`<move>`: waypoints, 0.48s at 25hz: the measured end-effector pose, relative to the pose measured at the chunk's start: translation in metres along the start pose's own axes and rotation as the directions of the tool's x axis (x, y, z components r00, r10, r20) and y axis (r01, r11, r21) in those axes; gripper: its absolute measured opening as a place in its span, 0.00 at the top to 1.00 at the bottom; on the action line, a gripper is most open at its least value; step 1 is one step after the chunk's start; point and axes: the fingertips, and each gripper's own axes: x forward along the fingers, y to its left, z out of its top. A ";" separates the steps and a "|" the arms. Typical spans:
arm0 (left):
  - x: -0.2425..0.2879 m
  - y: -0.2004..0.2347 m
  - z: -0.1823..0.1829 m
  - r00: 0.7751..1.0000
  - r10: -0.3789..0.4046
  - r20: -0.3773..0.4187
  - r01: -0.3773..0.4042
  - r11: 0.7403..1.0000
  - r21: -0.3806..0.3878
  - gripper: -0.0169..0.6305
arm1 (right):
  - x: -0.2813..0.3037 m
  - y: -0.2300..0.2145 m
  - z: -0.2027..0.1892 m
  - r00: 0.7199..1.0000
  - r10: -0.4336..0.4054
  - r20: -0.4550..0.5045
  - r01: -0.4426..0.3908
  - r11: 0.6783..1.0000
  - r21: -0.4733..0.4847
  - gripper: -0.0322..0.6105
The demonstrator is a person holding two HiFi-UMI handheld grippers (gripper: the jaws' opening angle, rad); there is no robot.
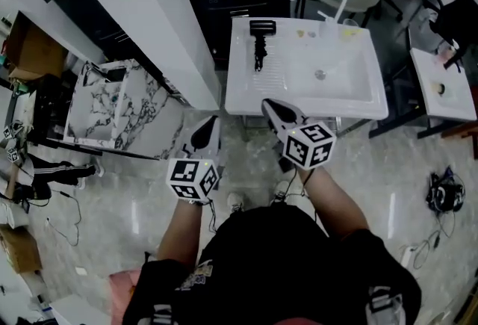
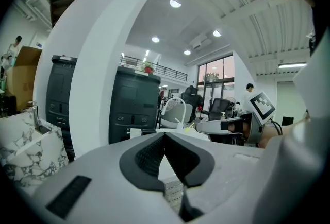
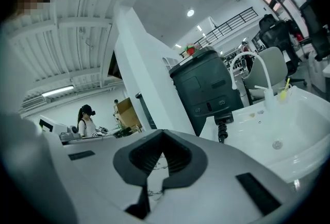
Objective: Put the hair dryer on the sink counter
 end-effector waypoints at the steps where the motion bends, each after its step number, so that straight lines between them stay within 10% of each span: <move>1: -0.005 0.002 0.000 1.000 -0.019 0.000 0.019 1.000 -0.002 0.97 | 0.000 0.007 -0.003 1.000 -0.014 0.004 0.014 1.000 -0.004 0.95; 12: -0.031 -0.016 -0.015 0.950 -0.311 -0.022 0.309 0.950 -0.040 0.97 | -0.051 0.033 -0.035 0.962 -0.265 0.065 0.266 0.964 0.004 0.95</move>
